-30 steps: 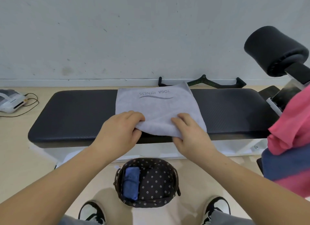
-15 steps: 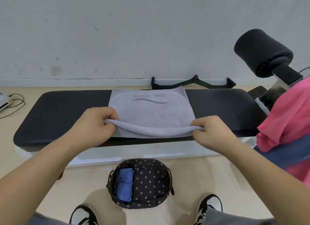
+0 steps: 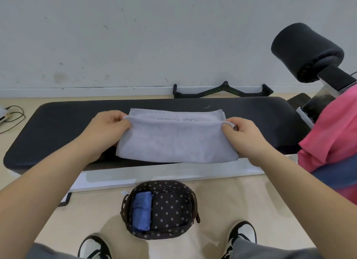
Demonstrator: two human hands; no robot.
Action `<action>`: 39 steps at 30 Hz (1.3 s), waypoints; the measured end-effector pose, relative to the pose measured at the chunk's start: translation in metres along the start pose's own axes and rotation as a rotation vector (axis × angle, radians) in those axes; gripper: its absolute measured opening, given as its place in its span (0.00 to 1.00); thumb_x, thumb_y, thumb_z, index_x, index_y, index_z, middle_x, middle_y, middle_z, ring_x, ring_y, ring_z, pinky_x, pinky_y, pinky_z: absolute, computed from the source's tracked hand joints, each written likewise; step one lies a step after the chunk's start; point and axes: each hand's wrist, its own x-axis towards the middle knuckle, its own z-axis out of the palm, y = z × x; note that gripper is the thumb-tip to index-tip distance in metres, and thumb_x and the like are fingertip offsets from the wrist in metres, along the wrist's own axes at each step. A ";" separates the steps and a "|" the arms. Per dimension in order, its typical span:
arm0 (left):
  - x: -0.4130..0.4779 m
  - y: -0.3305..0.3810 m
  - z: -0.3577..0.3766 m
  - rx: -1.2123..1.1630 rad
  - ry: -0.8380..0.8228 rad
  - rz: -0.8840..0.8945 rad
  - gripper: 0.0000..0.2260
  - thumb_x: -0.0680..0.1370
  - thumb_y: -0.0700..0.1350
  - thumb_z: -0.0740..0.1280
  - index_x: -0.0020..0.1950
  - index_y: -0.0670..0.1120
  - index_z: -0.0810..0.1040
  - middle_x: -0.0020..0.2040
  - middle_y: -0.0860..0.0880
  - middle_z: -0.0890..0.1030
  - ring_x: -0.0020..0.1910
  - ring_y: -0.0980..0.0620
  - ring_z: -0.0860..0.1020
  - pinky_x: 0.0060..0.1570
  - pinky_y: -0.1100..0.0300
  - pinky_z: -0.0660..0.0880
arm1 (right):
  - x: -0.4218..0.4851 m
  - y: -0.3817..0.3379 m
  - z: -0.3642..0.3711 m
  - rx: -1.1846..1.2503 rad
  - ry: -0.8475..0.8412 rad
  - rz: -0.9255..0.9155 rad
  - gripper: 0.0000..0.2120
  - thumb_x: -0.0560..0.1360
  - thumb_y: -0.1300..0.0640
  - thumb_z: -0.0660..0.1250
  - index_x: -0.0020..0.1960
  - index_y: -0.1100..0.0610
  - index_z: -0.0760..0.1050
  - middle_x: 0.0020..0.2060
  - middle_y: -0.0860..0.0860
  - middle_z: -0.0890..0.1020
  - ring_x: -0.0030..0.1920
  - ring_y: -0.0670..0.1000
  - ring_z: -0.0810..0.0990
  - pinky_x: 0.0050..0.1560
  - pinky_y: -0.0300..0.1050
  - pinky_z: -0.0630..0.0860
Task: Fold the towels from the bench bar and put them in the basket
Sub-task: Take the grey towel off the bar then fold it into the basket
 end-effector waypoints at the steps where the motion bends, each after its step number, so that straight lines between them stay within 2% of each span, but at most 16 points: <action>1: 0.008 0.000 0.002 0.007 0.021 0.001 0.08 0.80 0.44 0.65 0.48 0.48 0.84 0.48 0.48 0.86 0.51 0.46 0.83 0.54 0.47 0.79 | 0.007 -0.001 0.002 0.012 0.024 0.005 0.14 0.83 0.51 0.58 0.56 0.59 0.78 0.51 0.60 0.80 0.51 0.61 0.82 0.44 0.59 0.85; 3: 0.023 0.000 0.005 0.006 0.054 0.009 0.07 0.80 0.44 0.66 0.48 0.49 0.84 0.49 0.49 0.85 0.53 0.46 0.82 0.57 0.46 0.79 | 0.022 -0.004 0.006 0.016 0.093 -0.021 0.14 0.84 0.51 0.58 0.57 0.58 0.79 0.50 0.57 0.81 0.51 0.58 0.81 0.48 0.59 0.85; 5: 0.038 -0.001 0.008 0.002 0.088 0.015 0.07 0.81 0.44 0.66 0.48 0.49 0.83 0.49 0.48 0.85 0.53 0.46 0.81 0.56 0.47 0.79 | 0.036 -0.006 0.010 0.011 0.171 -0.079 0.12 0.84 0.52 0.58 0.56 0.53 0.79 0.48 0.49 0.81 0.49 0.49 0.79 0.46 0.47 0.79; 7: 0.051 -0.005 0.013 0.021 0.125 0.035 0.06 0.81 0.44 0.65 0.49 0.48 0.83 0.48 0.49 0.84 0.50 0.47 0.81 0.48 0.52 0.78 | 0.049 -0.004 0.014 -0.030 0.213 -0.111 0.10 0.84 0.52 0.59 0.56 0.50 0.79 0.47 0.46 0.81 0.46 0.45 0.77 0.43 0.39 0.73; 10: 0.068 -0.010 0.022 0.136 0.165 0.082 0.05 0.81 0.45 0.65 0.50 0.48 0.82 0.44 0.50 0.82 0.45 0.50 0.79 0.39 0.59 0.72 | 0.066 0.003 0.021 -0.116 0.231 -0.055 0.10 0.83 0.52 0.62 0.58 0.51 0.81 0.49 0.47 0.82 0.50 0.48 0.79 0.46 0.43 0.74; 14: 0.080 -0.013 0.028 0.359 0.181 0.143 0.06 0.81 0.48 0.65 0.51 0.49 0.80 0.42 0.51 0.81 0.44 0.50 0.79 0.37 0.57 0.70 | 0.078 0.006 0.028 -0.281 0.296 -0.043 0.11 0.81 0.52 0.64 0.61 0.48 0.81 0.57 0.46 0.80 0.49 0.49 0.77 0.47 0.47 0.77; 16: 0.083 -0.013 0.028 0.466 0.177 0.169 0.09 0.80 0.49 0.65 0.57 0.48 0.79 0.49 0.49 0.81 0.48 0.48 0.78 0.42 0.55 0.70 | 0.079 0.006 0.030 -0.337 0.318 -0.044 0.12 0.81 0.51 0.64 0.61 0.47 0.80 0.59 0.45 0.79 0.49 0.49 0.78 0.49 0.50 0.80; 20: 0.080 -0.004 0.021 0.447 0.070 0.057 0.29 0.76 0.52 0.72 0.75 0.47 0.70 0.64 0.47 0.77 0.55 0.49 0.76 0.51 0.55 0.72 | 0.078 0.011 0.023 -0.333 0.371 -0.042 0.11 0.81 0.48 0.64 0.62 0.46 0.80 0.58 0.44 0.80 0.52 0.49 0.79 0.52 0.53 0.80; 22: 0.074 0.001 0.019 0.338 0.001 -0.015 0.27 0.75 0.50 0.75 0.72 0.48 0.73 0.60 0.49 0.79 0.55 0.50 0.78 0.51 0.56 0.74 | 0.078 0.014 0.018 -0.220 0.402 -0.020 0.11 0.82 0.50 0.65 0.62 0.47 0.80 0.56 0.45 0.81 0.54 0.50 0.80 0.51 0.51 0.80; 25: 0.068 0.005 0.020 0.249 -0.028 -0.051 0.11 0.75 0.46 0.76 0.53 0.46 0.78 0.47 0.49 0.80 0.44 0.53 0.78 0.38 0.59 0.72 | 0.074 0.011 0.015 -0.201 0.446 -0.037 0.15 0.82 0.52 0.64 0.68 0.50 0.76 0.63 0.49 0.78 0.59 0.52 0.79 0.53 0.51 0.78; 26: 0.067 0.006 0.020 0.243 -0.033 -0.060 0.10 0.75 0.46 0.76 0.47 0.44 0.77 0.44 0.48 0.80 0.40 0.52 0.77 0.35 0.59 0.70 | 0.072 0.006 0.015 -0.249 0.443 -0.080 0.17 0.82 0.52 0.64 0.70 0.50 0.75 0.66 0.49 0.76 0.61 0.53 0.78 0.55 0.51 0.78; 29: 0.061 0.008 0.017 0.189 -0.041 -0.083 0.14 0.76 0.49 0.74 0.47 0.39 0.79 0.44 0.46 0.81 0.41 0.48 0.79 0.37 0.55 0.74 | 0.054 -0.016 0.028 -0.358 0.227 -0.252 0.21 0.82 0.49 0.62 0.75 0.50 0.72 0.73 0.50 0.72 0.73 0.54 0.70 0.70 0.55 0.71; 31: 0.056 0.009 0.014 0.112 -0.017 -0.072 0.12 0.78 0.51 0.72 0.51 0.42 0.82 0.48 0.47 0.84 0.46 0.47 0.82 0.42 0.53 0.78 | 0.037 -0.023 0.049 -0.473 -0.001 -0.305 0.27 0.82 0.42 0.60 0.80 0.47 0.64 0.80 0.51 0.63 0.80 0.56 0.58 0.80 0.54 0.57; 33: 0.050 0.011 0.010 0.064 0.026 -0.042 0.11 0.80 0.52 0.69 0.51 0.45 0.82 0.49 0.48 0.84 0.49 0.47 0.82 0.44 0.53 0.78 | 0.025 -0.019 0.069 -0.663 -0.152 -0.297 0.32 0.81 0.33 0.52 0.82 0.40 0.53 0.84 0.51 0.49 0.83 0.58 0.44 0.81 0.58 0.44; 35: 0.043 0.014 0.007 0.022 0.069 -0.031 0.11 0.81 0.53 0.67 0.52 0.46 0.81 0.50 0.47 0.84 0.50 0.46 0.82 0.44 0.53 0.77 | 0.019 -0.013 0.082 -0.793 -0.207 -0.283 0.31 0.81 0.31 0.44 0.82 0.36 0.42 0.83 0.50 0.38 0.82 0.58 0.35 0.80 0.61 0.35; 39: 0.033 0.026 -0.003 -0.107 0.123 -0.047 0.13 0.81 0.54 0.68 0.53 0.45 0.81 0.49 0.43 0.84 0.44 0.45 0.82 0.40 0.53 0.77 | 0.014 -0.018 0.096 -0.770 -0.198 -0.313 0.31 0.82 0.32 0.44 0.82 0.37 0.41 0.83 0.50 0.37 0.81 0.59 0.32 0.79 0.62 0.32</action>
